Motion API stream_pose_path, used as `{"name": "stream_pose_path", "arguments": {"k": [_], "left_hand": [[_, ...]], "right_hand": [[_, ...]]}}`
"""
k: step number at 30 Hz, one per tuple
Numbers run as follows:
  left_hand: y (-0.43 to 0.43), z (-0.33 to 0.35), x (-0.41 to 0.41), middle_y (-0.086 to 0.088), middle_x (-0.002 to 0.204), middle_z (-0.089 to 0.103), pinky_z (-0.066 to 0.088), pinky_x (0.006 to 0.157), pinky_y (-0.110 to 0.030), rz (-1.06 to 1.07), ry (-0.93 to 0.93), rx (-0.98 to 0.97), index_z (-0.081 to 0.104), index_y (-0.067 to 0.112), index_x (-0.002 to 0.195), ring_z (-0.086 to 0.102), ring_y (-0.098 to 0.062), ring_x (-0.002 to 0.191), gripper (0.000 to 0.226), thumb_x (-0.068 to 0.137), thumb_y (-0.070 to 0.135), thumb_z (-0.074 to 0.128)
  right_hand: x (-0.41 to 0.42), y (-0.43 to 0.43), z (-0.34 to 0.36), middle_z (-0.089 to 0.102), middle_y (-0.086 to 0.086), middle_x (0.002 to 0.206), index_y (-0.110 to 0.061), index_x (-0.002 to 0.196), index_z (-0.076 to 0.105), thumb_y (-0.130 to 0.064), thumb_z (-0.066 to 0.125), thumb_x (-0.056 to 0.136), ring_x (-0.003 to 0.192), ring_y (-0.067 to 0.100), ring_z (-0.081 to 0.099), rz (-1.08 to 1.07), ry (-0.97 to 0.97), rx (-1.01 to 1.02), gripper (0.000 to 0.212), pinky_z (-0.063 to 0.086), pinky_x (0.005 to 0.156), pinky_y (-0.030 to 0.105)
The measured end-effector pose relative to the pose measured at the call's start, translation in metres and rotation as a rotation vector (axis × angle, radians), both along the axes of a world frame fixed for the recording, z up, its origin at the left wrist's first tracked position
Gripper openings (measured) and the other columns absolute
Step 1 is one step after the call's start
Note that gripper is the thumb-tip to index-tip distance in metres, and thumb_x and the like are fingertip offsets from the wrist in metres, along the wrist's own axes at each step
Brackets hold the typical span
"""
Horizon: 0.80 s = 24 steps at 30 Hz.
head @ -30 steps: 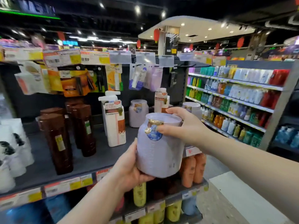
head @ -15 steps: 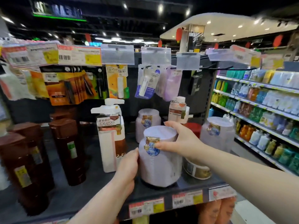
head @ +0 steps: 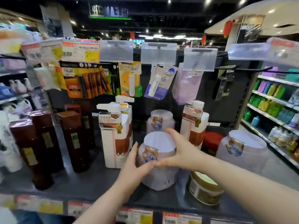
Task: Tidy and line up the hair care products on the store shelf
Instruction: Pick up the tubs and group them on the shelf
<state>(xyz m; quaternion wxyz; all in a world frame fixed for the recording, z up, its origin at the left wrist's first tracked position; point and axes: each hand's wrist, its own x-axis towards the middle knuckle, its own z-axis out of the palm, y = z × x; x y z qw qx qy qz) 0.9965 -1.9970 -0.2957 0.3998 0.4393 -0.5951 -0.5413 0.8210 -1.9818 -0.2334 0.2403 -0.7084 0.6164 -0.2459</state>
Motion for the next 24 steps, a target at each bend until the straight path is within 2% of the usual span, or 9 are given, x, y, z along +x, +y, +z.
{"name": "stream_pose_path", "arguments": {"k": [3,7,10,14,19,24], "left_hand": [[0.009,-0.006,0.002,0.023,0.142,0.021,0.026,0.111,-0.027,0.055,-0.201,-0.2,0.008,0.04,0.145,0.024,0.001,0.133,0.119,0.053,0.052,0.082],[0.007,-0.009,-0.007,0.022,0.134,0.02,0.02,0.102,-0.016,0.114,-0.347,-0.341,0.001,0.036,0.146,0.019,0.005,0.126,0.119,0.06,0.038,0.083],[-0.008,-0.011,-0.012,0.013,0.145,0.024,0.02,0.106,-0.019,0.123,-0.369,-0.354,0.005,0.031,0.146,0.022,-0.003,0.135,0.114,0.063,0.033,0.083],[-0.03,-0.011,-0.018,0.004,0.147,0.029,0.028,0.114,-0.035,0.136,-0.411,-0.365,0.011,0.026,0.147,0.027,-0.013,0.138,0.113,0.061,0.037,0.083],[-0.045,-0.006,-0.024,0.0,0.149,0.026,0.026,0.111,-0.03,0.124,-0.444,-0.364,0.007,0.025,0.146,0.027,-0.016,0.137,0.11,0.065,0.034,0.081],[-0.053,-0.005,-0.025,-0.001,0.152,0.021,0.023,0.111,-0.029,0.1,-0.467,-0.346,0.002,0.023,0.147,0.023,-0.016,0.14,0.11,0.069,0.035,0.079]], "right_hand": [[-0.009,0.008,-0.004,0.013,-0.006,0.157,-0.029,0.148,-0.006,-0.044,0.08,0.066,0.143,0.015,0.017,0.051,0.127,0.007,0.12,0.025,0.115,0.034],[-0.014,0.005,-0.009,0.029,-0.007,0.15,-0.028,0.147,0.007,-0.034,0.082,0.066,0.137,0.012,0.029,0.048,0.1,-0.056,0.111,0.031,0.111,0.032],[-0.016,-0.007,-0.012,0.04,-0.009,0.14,-0.029,0.141,0.018,-0.031,0.084,0.062,0.13,0.011,0.039,0.051,0.051,-0.074,0.103,0.039,0.107,0.033],[-0.022,-0.03,-0.016,0.045,-0.005,0.137,-0.031,0.14,0.021,-0.036,0.085,0.058,0.126,0.016,0.044,0.025,0.067,-0.096,0.103,0.043,0.104,0.039],[-0.027,-0.047,-0.016,0.045,-0.001,0.137,-0.026,0.141,0.02,-0.032,0.085,0.061,0.127,0.017,0.044,0.014,0.093,-0.077,0.103,0.041,0.103,0.033],[-0.027,-0.056,-0.016,0.04,0.002,0.144,-0.024,0.146,0.012,-0.034,0.083,0.063,0.131,0.021,0.041,-0.017,0.114,-0.043,0.11,0.04,0.106,0.038]]}}
